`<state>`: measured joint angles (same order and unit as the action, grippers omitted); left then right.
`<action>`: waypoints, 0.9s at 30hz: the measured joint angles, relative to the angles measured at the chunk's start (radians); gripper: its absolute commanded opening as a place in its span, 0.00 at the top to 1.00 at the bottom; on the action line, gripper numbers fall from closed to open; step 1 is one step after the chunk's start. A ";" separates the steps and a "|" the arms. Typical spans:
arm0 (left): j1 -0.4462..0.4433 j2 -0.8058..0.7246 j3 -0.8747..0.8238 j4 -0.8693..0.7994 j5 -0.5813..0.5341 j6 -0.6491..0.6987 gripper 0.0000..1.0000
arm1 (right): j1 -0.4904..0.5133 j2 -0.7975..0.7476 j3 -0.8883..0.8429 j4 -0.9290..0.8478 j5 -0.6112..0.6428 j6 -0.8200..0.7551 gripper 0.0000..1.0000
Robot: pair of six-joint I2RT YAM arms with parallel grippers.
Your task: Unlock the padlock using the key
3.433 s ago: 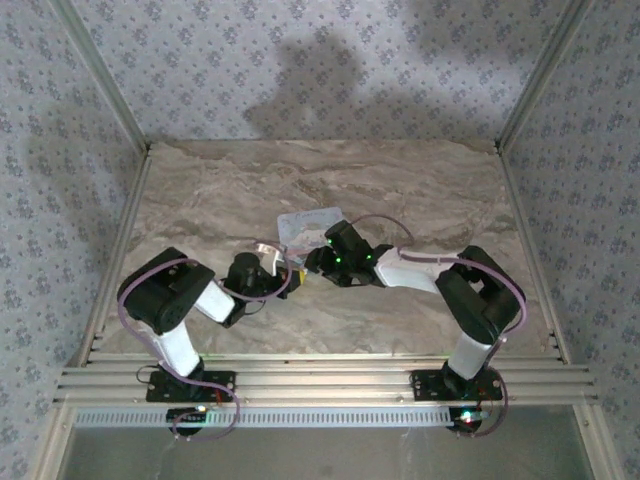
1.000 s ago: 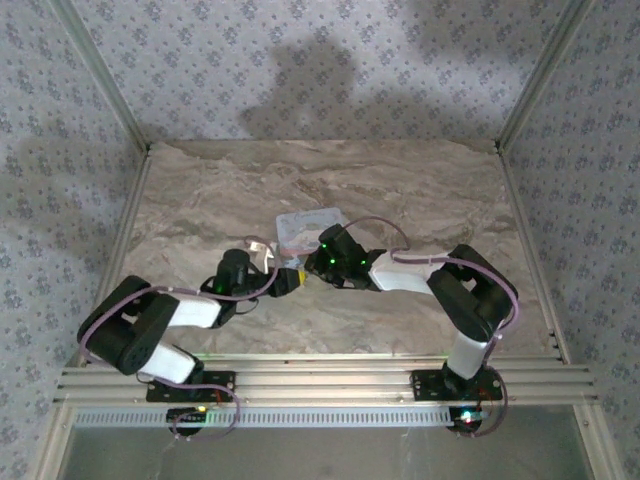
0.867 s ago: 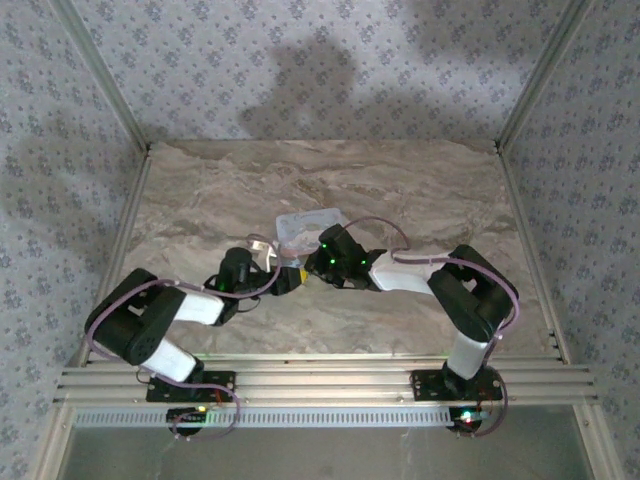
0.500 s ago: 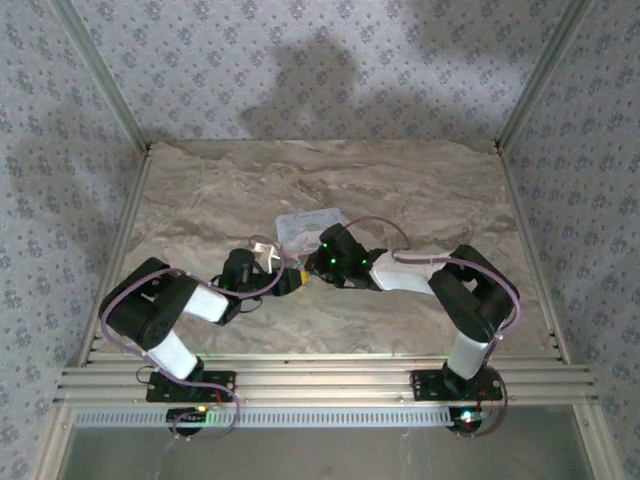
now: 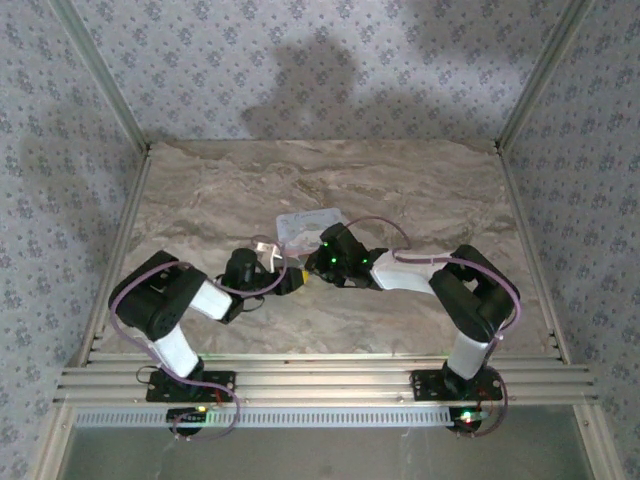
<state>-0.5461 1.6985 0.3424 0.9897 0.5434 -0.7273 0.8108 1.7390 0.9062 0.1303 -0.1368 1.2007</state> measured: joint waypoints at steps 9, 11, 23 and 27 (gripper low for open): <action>-0.011 0.013 0.013 0.014 0.010 0.005 1.00 | -0.005 -0.003 0.000 0.000 -0.002 0.013 1.00; -0.013 0.013 0.013 0.017 0.006 0.010 1.00 | -0.006 -0.004 -0.001 0.000 -0.002 0.016 1.00; -0.125 -0.017 0.006 0.000 -0.238 0.197 1.00 | -0.018 -0.010 -0.003 -0.011 0.002 0.023 1.00; -0.212 -0.061 -0.005 -0.032 -0.417 0.318 1.00 | -0.019 -0.020 -0.002 -0.037 -0.006 0.024 1.00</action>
<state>-0.7578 1.6379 0.3370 0.9573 0.1268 -0.4091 0.7921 1.7191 0.9039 0.0929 -0.1429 1.2251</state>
